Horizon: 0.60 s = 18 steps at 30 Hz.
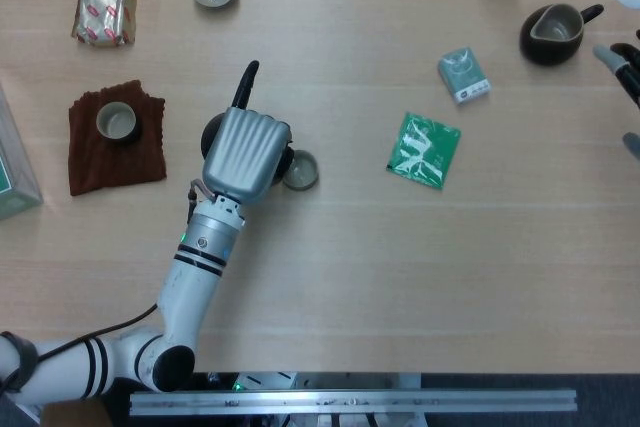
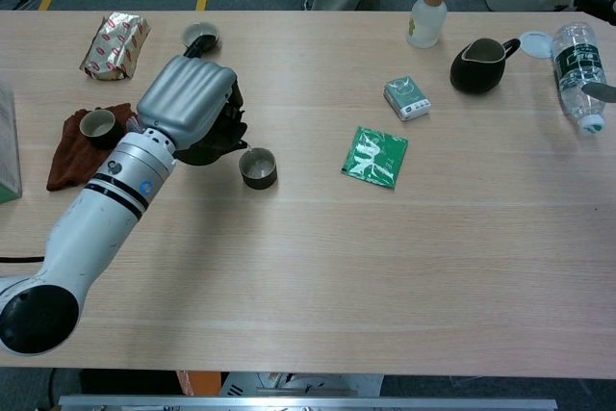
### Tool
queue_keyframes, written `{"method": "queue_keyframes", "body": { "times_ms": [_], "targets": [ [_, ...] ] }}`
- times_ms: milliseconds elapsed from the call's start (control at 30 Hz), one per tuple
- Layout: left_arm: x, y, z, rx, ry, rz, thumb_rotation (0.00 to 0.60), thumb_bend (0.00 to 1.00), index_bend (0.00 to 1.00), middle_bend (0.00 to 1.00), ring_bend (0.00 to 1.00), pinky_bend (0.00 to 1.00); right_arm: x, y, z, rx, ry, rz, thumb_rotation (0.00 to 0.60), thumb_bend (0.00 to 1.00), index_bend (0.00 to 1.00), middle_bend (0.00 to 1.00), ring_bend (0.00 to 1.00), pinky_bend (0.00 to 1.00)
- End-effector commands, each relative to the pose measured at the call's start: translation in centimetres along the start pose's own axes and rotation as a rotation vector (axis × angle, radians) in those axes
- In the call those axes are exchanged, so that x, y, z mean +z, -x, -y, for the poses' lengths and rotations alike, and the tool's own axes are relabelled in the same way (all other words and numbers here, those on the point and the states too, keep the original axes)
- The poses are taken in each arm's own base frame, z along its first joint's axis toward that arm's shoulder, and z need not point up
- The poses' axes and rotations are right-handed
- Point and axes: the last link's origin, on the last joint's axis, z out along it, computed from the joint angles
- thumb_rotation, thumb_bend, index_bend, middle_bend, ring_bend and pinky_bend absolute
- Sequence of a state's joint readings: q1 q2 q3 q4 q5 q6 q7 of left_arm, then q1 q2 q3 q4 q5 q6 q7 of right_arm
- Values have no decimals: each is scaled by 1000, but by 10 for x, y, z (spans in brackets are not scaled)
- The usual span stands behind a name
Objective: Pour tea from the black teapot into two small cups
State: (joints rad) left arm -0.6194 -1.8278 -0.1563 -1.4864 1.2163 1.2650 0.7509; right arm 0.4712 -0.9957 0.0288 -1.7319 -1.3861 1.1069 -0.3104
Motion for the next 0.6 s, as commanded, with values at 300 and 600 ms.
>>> {"method": "queue_keyframes", "body": {
  "times_ms": [300, 600],
  "targets": [
    [1, 1, 2, 24, -1, -11, 600, 388, 907, 1000, 843, 37, 1, 1, 0, -1, 5, 0, 600, 242, 94, 160, 31, 104],
    [0, 2, 2, 44, 4, -26, 600, 388, 908, 1000, 843, 37, 0, 1, -1, 1, 9, 0, 600, 242, 94, 160, 31, 104]
  ]
}}
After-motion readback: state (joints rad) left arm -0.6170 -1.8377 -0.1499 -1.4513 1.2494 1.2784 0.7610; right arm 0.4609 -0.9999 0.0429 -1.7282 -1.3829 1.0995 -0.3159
